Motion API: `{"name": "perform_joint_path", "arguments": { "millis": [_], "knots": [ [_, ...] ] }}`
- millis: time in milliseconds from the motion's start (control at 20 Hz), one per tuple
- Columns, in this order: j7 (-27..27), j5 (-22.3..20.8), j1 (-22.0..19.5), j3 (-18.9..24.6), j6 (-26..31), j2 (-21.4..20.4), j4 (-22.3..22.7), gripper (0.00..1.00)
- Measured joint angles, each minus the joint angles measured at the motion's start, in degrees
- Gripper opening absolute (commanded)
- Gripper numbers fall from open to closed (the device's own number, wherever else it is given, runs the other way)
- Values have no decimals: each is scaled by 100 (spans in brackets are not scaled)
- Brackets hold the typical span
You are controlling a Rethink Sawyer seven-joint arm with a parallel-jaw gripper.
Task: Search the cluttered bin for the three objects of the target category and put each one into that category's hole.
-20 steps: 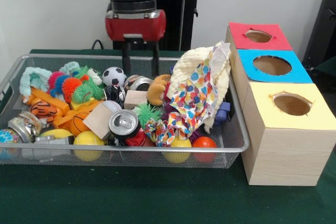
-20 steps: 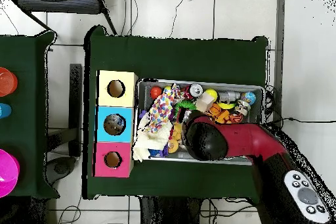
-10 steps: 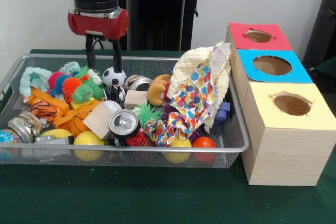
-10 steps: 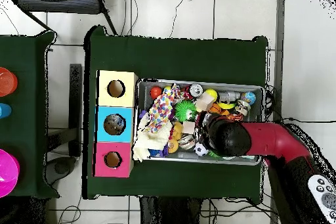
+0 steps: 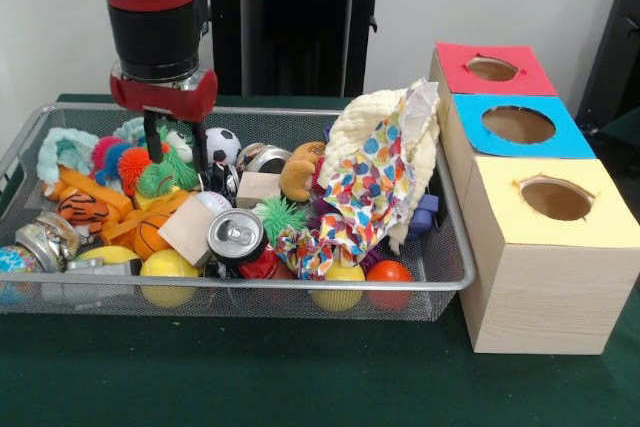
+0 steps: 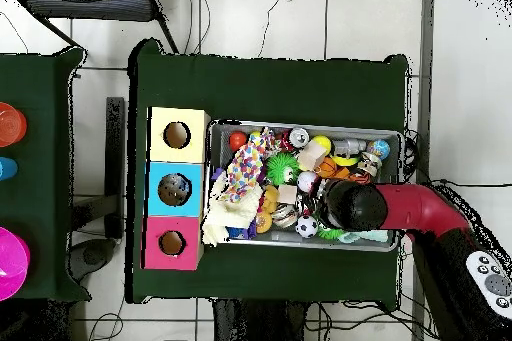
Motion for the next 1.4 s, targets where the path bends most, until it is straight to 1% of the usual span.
{"name": "perform_joint_path", "arguments": {
  "millis": [250,450,600,800,1000,1400],
  "knots": [
    [0,-199,-86,-45,250,-49,-65,100],
    [0,-316,-112,-102,514,-243,-112,100],
    [0,-368,-112,-171,842,-523,-183,100],
    [0,-375,-132,-195,1014,-629,-297,100],
    [0,-376,-191,-204,1087,-566,-498,100],
    [0,-376,-273,-312,1114,-117,-751,100]
  ]
}}
